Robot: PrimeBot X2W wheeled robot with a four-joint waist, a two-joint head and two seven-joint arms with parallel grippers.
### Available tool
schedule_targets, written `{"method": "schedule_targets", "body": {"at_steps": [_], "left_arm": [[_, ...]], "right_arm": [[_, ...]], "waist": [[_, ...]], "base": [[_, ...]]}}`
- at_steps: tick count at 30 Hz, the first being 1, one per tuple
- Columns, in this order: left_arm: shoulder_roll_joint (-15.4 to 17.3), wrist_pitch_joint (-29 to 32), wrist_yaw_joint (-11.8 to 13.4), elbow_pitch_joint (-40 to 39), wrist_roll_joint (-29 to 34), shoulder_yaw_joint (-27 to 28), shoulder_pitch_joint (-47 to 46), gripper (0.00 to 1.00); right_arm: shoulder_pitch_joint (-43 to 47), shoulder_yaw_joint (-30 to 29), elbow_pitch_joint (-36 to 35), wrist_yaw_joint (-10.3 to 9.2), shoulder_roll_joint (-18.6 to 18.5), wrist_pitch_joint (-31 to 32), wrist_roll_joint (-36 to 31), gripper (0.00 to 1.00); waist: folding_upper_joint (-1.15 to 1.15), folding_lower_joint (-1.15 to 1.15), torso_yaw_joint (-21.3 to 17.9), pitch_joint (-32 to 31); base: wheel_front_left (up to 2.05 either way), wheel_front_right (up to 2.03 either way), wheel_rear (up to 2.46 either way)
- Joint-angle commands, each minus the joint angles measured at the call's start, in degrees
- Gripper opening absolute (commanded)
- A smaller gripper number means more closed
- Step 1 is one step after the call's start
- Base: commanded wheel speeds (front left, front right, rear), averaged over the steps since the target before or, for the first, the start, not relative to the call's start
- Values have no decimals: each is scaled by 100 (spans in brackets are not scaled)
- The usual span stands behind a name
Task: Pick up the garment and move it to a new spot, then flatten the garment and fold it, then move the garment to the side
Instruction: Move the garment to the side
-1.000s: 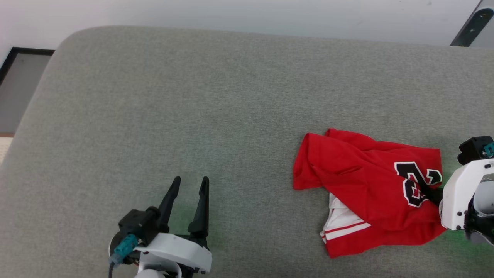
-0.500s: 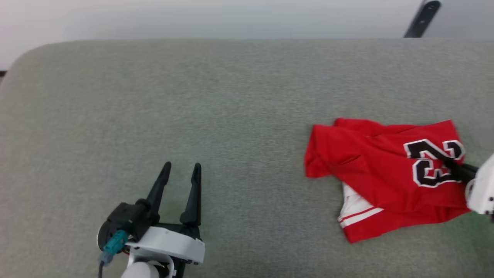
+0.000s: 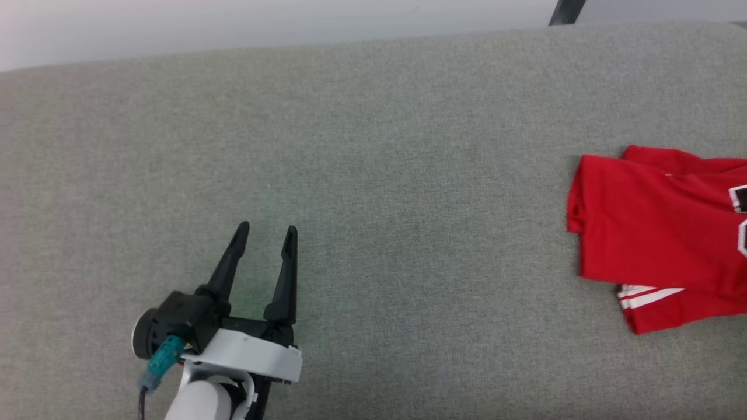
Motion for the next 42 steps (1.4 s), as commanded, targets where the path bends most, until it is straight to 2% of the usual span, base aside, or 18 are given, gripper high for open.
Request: {"method": "schedule_targets", "body": {"at_steps": [1,11,20,26,27,30,31,34,42], "left_arm": [[44,-2,-20,-27,75,-10,-57,100],[172,118,2,-203,82,-47,-134,100],[267,217,75,-419,89,-41,-145,100],[308,279,114,-524,97,-61,-170,100],[323,306,134,-562,98,-70,-186,100],[346,333,140,-604,99,-75,-199,100],[352,340,148,-619,99,-74,-203,100],[372,362,156,-643,75,-70,-215,100],[349,340,183,-588,40,-124,-252,100]], "right_arm": [[-96,-120,69,-7,-41,-74,-74,0],[-869,-139,907,-7,-191,-744,-891,0],[-1290,230,1632,-7,-21,-1139,-912,0],[-1422,410,1950,-7,-36,-1342,-908,0],[-1497,485,2055,-7,-26,-1426,-929,8],[-1592,592,2180,-7,2,-1546,-919,45],[-1614,636,2211,-7,6,-1580,-916,52],[-1712,748,2305,-7,5,-1650,-867,100],[-1831,992,2455,-7,-10,-1847,-797,100]], "waist": [[0,0,-75,112],[0,0,-14,328],[0,0,24,478],[0,0,5,512],[0,0,-1,513],[0,0,-16,524],[0,0,-21,526],[0,0,-41,543],[0,0,-47,500]], "base": [[0,0,0],[0,0,0],[0,0,0],[0,0,0],[0,0,0],[0,0,0],[0,0,0],[0,0,0],[0,0,0]]}}
